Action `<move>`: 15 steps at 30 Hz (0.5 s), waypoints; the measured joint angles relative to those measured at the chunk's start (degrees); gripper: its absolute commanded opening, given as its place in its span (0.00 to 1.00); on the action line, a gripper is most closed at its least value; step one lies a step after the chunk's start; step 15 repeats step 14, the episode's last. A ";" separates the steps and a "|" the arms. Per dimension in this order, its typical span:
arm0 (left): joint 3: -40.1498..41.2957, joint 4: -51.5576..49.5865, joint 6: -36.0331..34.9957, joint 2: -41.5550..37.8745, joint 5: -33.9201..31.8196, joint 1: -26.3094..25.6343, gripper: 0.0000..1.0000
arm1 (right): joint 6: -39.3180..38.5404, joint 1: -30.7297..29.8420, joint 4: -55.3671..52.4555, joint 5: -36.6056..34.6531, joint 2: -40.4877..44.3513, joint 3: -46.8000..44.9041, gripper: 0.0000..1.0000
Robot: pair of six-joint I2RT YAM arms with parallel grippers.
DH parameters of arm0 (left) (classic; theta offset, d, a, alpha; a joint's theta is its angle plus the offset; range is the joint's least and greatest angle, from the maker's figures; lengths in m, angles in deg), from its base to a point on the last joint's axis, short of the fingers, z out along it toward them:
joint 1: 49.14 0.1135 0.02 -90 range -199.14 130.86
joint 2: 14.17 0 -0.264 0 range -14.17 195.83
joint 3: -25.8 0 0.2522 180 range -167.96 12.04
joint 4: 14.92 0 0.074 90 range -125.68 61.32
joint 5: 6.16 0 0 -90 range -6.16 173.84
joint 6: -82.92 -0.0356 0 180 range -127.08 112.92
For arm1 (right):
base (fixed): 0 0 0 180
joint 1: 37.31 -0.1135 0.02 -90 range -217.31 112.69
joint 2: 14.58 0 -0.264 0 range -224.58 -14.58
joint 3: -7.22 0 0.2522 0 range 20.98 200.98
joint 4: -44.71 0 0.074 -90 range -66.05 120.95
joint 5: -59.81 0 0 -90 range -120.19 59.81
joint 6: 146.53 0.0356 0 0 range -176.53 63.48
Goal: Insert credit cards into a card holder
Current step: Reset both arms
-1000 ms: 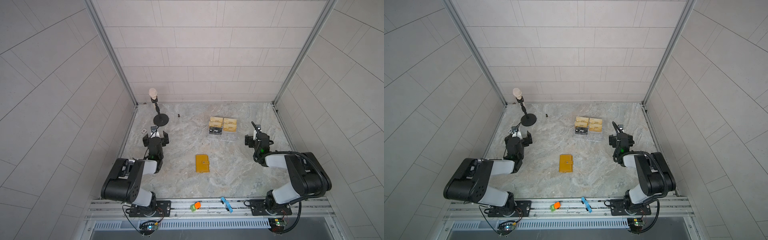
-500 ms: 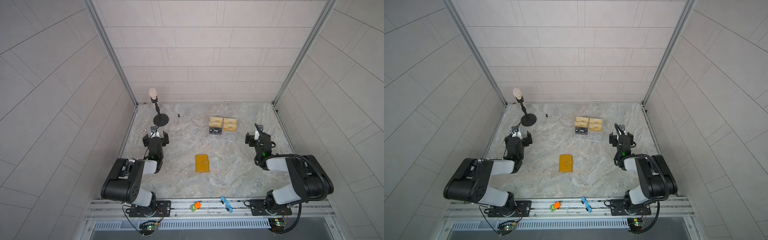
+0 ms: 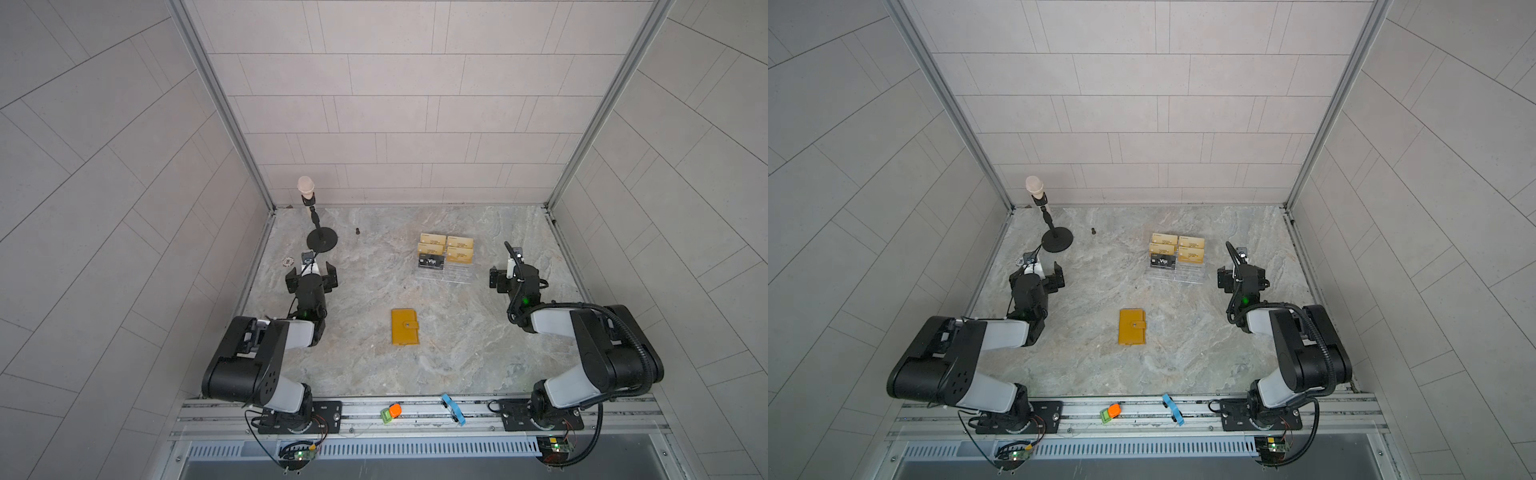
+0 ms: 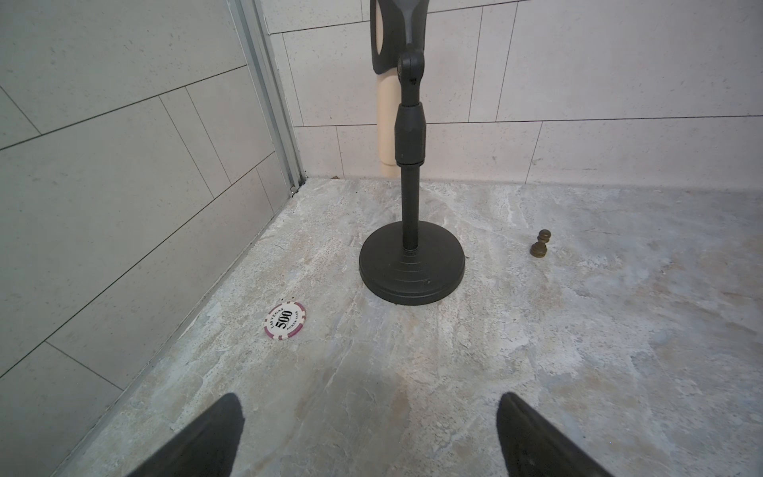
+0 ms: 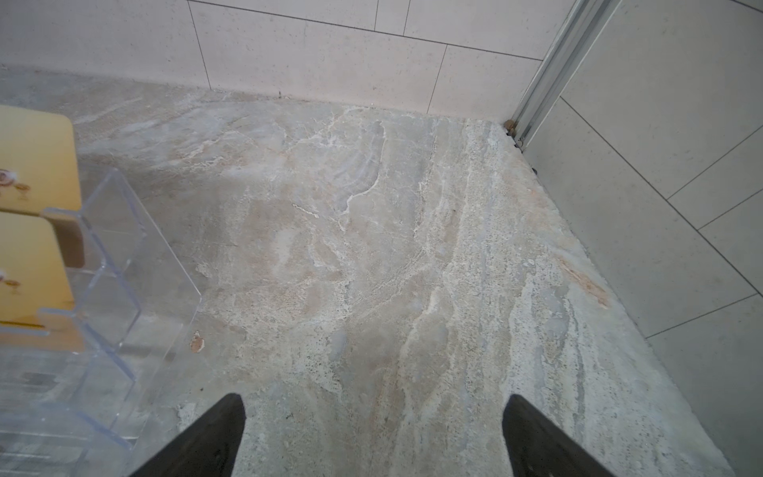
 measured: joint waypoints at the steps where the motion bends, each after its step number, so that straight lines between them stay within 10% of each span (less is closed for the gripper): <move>1: 0.00 0.00 0.00 0.00 -0.02 0.00 1.00 | 0.00 0.00 -0.26 0.00 0.00 0.00 1.00; 15: 0.00 -0.11 0.00 0.00 0.28 0.02 1.00 | 0.00 0.00 -0.87 0.00 0.00 0.00 1.00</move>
